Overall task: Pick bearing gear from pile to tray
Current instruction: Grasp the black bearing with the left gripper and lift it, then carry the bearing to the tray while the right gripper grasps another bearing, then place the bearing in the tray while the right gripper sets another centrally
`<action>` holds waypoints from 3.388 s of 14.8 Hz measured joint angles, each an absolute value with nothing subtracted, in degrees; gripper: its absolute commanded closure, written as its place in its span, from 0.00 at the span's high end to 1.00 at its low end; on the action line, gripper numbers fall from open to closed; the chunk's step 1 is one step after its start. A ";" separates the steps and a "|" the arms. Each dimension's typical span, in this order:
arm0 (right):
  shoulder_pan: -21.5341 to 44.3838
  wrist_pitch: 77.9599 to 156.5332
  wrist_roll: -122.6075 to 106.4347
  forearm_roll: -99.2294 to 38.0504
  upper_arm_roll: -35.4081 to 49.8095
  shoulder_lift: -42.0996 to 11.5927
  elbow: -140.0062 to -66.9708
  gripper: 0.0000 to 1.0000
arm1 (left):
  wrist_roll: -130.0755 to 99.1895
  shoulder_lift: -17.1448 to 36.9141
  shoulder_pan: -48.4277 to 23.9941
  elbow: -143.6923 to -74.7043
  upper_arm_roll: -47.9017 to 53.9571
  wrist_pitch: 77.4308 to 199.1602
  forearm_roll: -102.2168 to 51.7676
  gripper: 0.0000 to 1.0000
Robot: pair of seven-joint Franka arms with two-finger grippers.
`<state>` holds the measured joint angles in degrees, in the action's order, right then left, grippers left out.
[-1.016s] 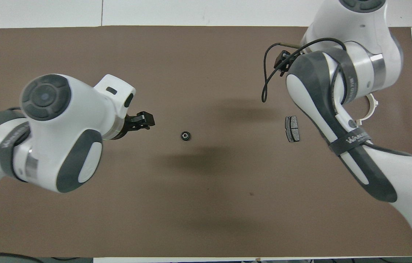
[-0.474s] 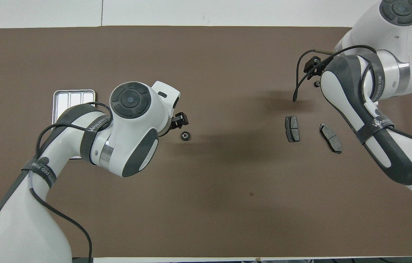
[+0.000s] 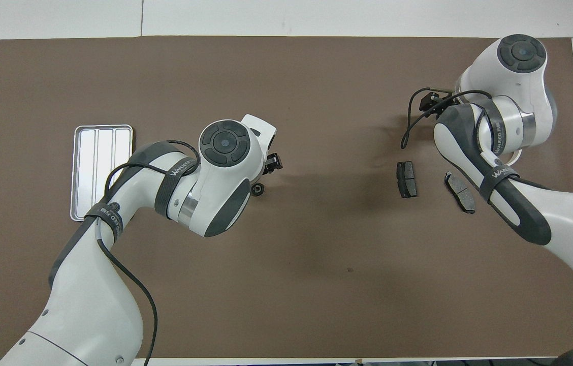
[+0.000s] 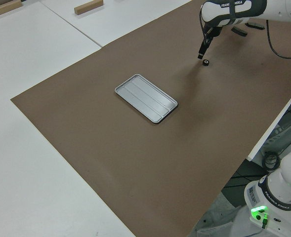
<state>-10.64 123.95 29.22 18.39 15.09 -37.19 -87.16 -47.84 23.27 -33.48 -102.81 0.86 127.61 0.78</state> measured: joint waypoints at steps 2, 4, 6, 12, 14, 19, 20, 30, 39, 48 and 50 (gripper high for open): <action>-10.89 124.94 29.26 18.07 15.10 -38.35 -87.03 1.00 | -48.23 23.37 -33.48 -103.83 0.89 128.56 0.78 0.99; -10.90 124.98 29.32 16.91 15.10 -38.89 -86.78 1.00 | -49.22 23.37 -33.55 -104.58 0.98 128.82 0.77 0.99; -10.90 124.96 29.32 16.44 15.16 -38.89 -86.56 1.00 | -50.27 23.37 -33.98 -104.81 1.05 128.88 0.77 0.99; -10.96 124.95 29.39 13.78 15.11 -39.35 -86.10 0.95 | -56.25 23.35 -35.03 -106.25 1.20 129.20 0.77 0.99; -11.07 124.88 29.41 13.44 15.11 -39.73 -85.26 0.95 | -56.88 23.34 -35.03 -107.15 1.19 130.06 0.77 0.97; -11.32 123.77 29.42 13.07 15.12 -39.93 -84.36 0.54 | -57.66 23.26 -35.03 -109.17 1.19 133.19 0.77 0.91; -11.38 123.59 29.42 12.71 15.13 -39.93 -83.99 0.43 | -57.73 23.25 -35.03 -109.29 1.19 133.28 0.77 0.83; -11.81 121.61 29.41 12.47 15.10 -39.84 -82.96 0.00 | -57.77 22.36 -34.86 -109.21 0.61 133.55 0.78 0.06; -11.04 92.25 31.70 11.77 23.59 -30.04 -73.56 0.00 | -24.19 12.71 -12.98 -98.68 -0.54 110.16 0.72 0.08; 9.15 103.19 80.34 8.80 28.08 -30.06 -75.30 0.00 | 2.07 7.40 -2.23 -113.55 -0.21 117.54 0.55 0.08; 12.31 106.82 84.64 9.95 27.85 -32.34 -76.37 0.00 | 3.55 5.97 -2.19 -117.45 -0.15 119.58 0.55 0.08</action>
